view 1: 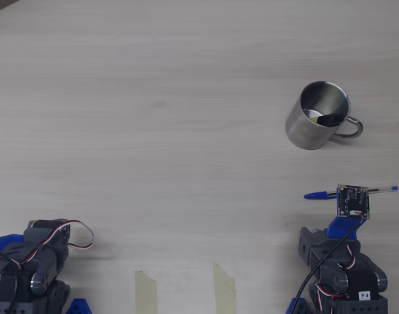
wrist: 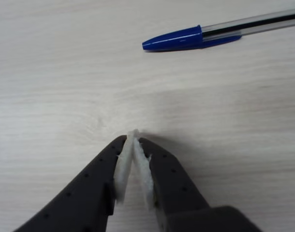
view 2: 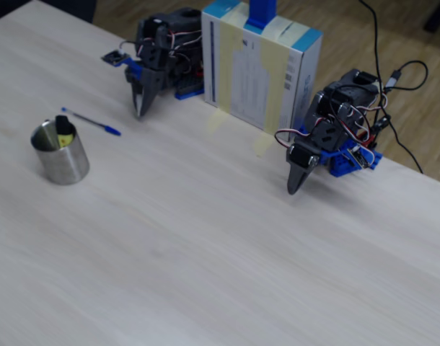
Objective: Grab the blue pen and put it in the silver cup.
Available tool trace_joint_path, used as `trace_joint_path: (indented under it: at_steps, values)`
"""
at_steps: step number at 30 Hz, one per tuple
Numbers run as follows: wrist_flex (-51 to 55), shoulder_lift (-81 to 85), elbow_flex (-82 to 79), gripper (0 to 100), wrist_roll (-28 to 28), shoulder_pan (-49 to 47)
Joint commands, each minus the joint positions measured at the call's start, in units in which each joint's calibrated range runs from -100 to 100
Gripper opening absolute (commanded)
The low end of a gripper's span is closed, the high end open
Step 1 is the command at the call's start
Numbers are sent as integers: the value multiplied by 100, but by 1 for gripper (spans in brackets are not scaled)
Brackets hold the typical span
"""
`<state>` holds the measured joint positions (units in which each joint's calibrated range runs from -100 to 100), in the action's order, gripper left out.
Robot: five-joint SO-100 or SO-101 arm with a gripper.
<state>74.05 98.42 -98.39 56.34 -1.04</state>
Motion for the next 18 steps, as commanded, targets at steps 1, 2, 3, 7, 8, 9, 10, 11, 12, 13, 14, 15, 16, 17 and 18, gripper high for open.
trace_joint_path:
  at_steps: [1,2,3,7,8,9,10,11,12,13,14,15,16,17,18]
  values:
    - [119,42,-107,2,39,50]
    - [119,42,-107,2,39,50]
    - [119,42,-107,2,39,50]
    - [119,42,-107,2,39,41]
    - [119,42,-107,2,39,41]
    - [119,42,-107,2,39,41]
    - [119,42,-107,2,39,41]
    - [119,42,-107,2,39,41]
    - [119,42,-107,2,39,41]
    - [119,42,-107,2,34,41]
    - [119,42,-107,2,29,41]
    - [119,42,-107,2,23,41]
    - [119,42,-107,2,23,41]
    - [119,42,-107,2,-3,41]
    - [119,42,-107,2,-8,32]
